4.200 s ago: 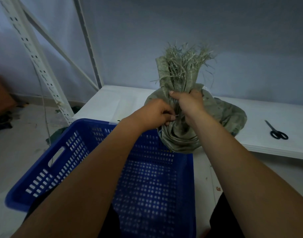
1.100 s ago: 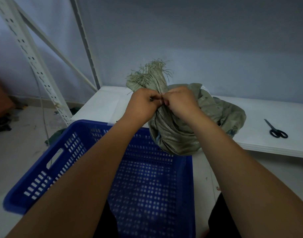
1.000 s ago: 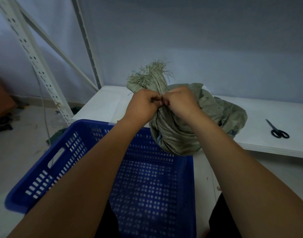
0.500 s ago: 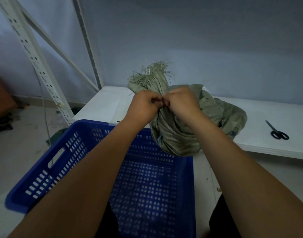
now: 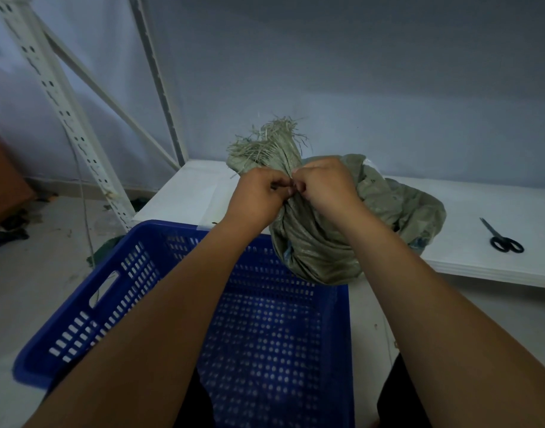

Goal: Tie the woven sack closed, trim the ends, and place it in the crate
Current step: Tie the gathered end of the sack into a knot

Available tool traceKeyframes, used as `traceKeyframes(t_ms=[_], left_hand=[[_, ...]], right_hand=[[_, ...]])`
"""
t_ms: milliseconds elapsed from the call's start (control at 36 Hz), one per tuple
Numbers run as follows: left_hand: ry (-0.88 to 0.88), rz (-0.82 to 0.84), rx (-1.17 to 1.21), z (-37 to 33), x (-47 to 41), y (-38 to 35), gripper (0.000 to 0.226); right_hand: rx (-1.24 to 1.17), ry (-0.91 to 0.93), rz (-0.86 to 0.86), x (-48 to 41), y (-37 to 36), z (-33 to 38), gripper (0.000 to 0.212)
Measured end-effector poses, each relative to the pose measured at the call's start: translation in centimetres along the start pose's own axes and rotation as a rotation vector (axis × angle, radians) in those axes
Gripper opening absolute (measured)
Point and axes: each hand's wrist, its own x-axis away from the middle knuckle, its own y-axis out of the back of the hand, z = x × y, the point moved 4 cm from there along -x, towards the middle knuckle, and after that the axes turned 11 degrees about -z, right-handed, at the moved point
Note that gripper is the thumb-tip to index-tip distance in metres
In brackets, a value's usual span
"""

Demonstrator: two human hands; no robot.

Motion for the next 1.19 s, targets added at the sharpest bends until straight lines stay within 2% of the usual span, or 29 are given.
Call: traceKeyframes(t_ms=[167, 417, 778, 889, 1028, 1194], left_hand=[[0.002, 0.003, -0.002, 0.3, 0.1, -0.1, 0.011], [0.011, 0.015, 0.015, 0.4, 0.1, -0.1, 0.011], [0.061, 0.032, 0.073, 0.6, 0.0, -0.4, 0.01], [0.132, 0.068, 0.158, 0.5, 0.2, -0.3, 0.015], [0.35, 0.087, 0.32, 0.5, 0.3, -0.4, 0.019], [0.452, 0.037, 0.402, 0.7, 0.1, -0.3, 0.008]], right_hand=[[0.007, 0.014, -0.016, -0.1, -0.2, -0.1, 0.037], [-0.034, 0.015, 0.015, 0.1, -0.1, 0.1, 0.051], [-0.077, 0.042, -0.001, 0.1, 0.1, 0.4, 0.041], [-0.094, 0.043, 0.002, 0.2, 0.2, 0.5, 0.044], [-0.145, -0.002, -0.038, -0.2, 0.5, 0.6, 0.046], [-0.188, -0.008, -0.012, 0.0, 0.7, 0.8, 0.039]])
